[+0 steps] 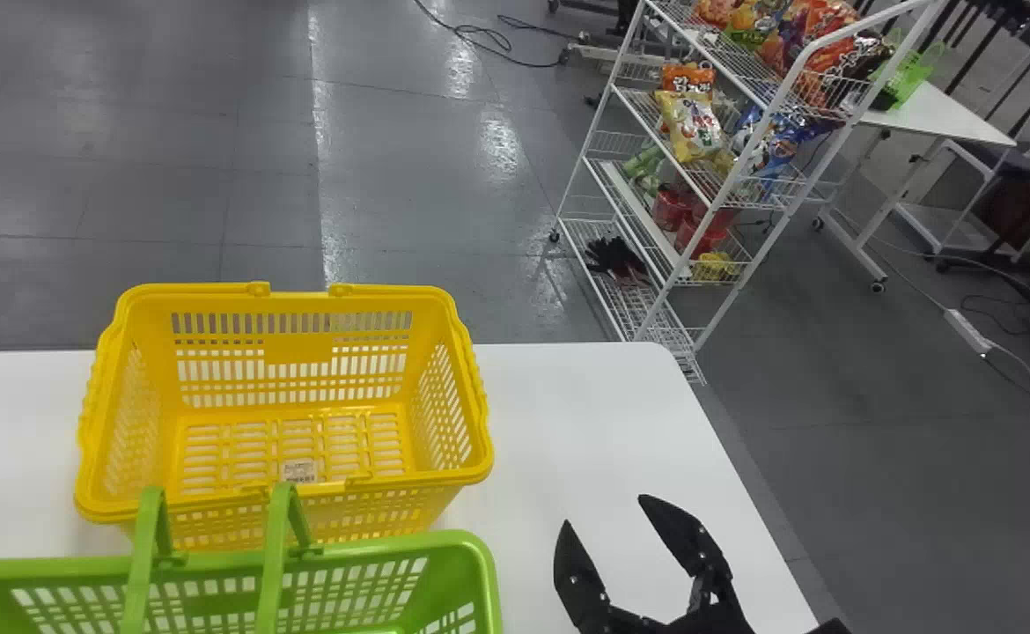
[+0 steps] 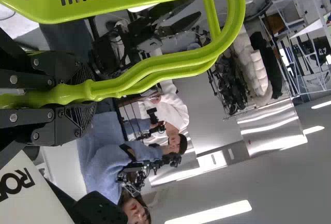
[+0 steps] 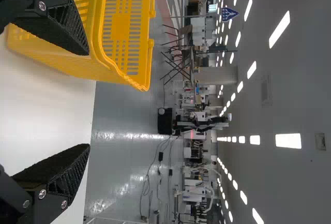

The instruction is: Grasp handle with right gripper to insert into left gripper then lift and swing left to center

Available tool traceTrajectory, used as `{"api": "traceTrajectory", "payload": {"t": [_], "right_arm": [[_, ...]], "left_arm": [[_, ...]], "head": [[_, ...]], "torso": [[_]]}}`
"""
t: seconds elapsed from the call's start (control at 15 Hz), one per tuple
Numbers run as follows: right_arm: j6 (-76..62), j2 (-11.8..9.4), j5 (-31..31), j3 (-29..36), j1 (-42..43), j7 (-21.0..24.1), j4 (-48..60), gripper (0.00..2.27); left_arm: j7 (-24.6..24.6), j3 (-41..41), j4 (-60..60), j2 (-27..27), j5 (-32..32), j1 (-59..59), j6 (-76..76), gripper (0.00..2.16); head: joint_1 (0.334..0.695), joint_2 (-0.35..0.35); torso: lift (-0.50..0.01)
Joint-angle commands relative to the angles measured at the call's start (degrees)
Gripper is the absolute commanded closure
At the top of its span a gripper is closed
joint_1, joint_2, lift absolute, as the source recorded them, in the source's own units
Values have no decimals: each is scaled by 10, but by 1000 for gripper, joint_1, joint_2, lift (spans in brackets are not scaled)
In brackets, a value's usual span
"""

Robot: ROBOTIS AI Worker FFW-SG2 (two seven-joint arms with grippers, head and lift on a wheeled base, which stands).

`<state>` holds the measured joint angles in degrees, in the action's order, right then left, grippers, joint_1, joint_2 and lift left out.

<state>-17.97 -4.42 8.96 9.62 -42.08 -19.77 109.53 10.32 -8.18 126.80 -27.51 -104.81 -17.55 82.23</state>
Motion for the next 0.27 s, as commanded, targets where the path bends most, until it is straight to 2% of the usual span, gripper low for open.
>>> {"api": "traceTrajectory", "payload": {"t": [0.0, 0.2], "right_arm": [[0, 0, 0, 0, 1, 0, 1, 198], [0, 0, 0, -1, 1, 0, 1, 198]], "left_arm": [[0, -1, -1, -3, -1, 1, 0, 1909], [-1, 1, -2, -3, -2, 1, 0, 1909]], "head": [[695, -350], [695, -350]], "torso": [[-93], [-93]]}}
